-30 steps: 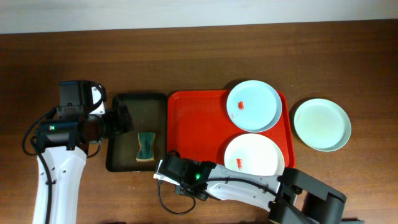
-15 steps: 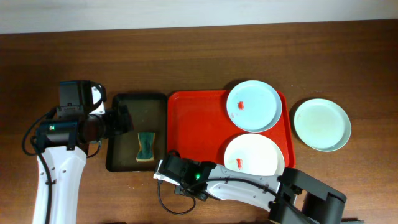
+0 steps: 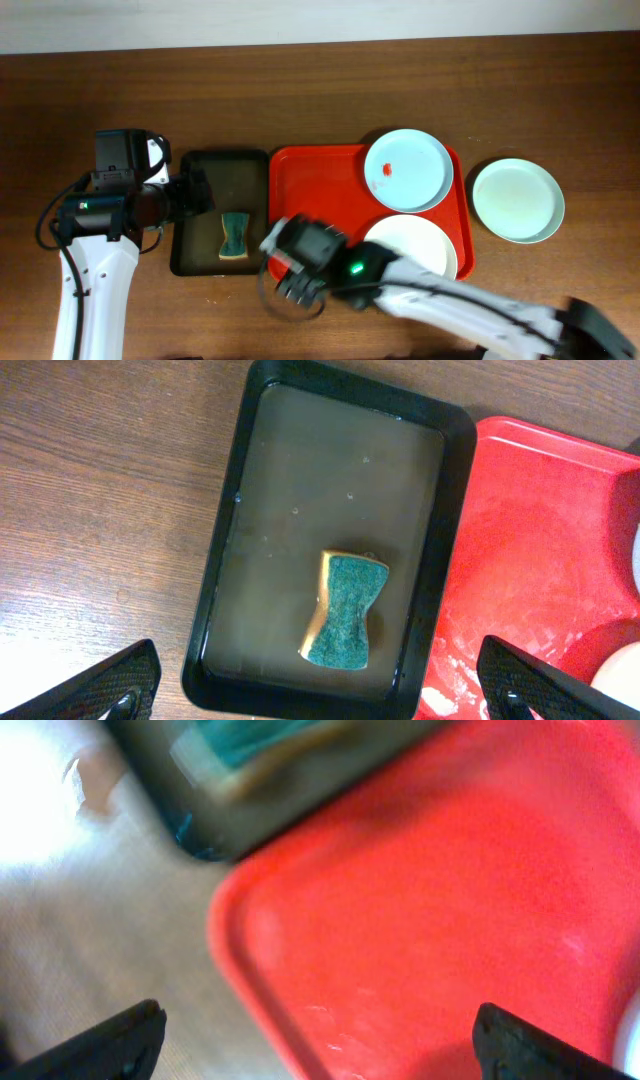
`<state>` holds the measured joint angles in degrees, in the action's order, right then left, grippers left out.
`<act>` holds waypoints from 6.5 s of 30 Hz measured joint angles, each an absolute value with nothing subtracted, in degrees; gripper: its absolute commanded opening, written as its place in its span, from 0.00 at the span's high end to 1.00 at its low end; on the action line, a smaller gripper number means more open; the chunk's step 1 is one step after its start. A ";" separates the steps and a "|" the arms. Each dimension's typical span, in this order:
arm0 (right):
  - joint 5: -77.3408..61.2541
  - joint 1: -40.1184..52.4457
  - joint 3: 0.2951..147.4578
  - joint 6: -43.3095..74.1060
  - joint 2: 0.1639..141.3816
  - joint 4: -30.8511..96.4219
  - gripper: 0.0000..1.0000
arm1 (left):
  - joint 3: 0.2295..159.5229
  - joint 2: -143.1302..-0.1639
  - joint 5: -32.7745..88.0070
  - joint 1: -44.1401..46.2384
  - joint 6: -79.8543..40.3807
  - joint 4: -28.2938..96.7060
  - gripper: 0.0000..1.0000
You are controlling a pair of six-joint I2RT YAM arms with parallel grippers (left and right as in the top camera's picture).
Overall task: Clean dirty plates on tray and stack at the side
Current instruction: 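Reposition right gripper to the lower plate's right rim and grasp, then drag the grasped plate left toward the red tray center with right gripper, then grasp the green-yellow sponge from the black tray with left gripper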
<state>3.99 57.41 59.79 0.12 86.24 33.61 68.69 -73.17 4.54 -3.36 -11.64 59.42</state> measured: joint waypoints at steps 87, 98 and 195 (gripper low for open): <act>-7.55 24.86 58.83 33.80 92.55 46.61 0.38 | 68.69 -73.17 4.51 -3.36 -11.64 59.40 0.01; -3.81 29.89 58.83 29.47 92.77 44.73 0.47 | 68.69 -73.17 4.51 -3.36 -11.64 59.40 0.01; -5.48 25.85 55.27 30.00 97.45 36.99 0.96 | 63.02 -98.48 7.70 6.59 -7.07 56.07 0.61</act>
<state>-5.48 25.85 55.27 30.00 97.45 36.99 63.02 -98.48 7.70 6.59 -7.07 56.07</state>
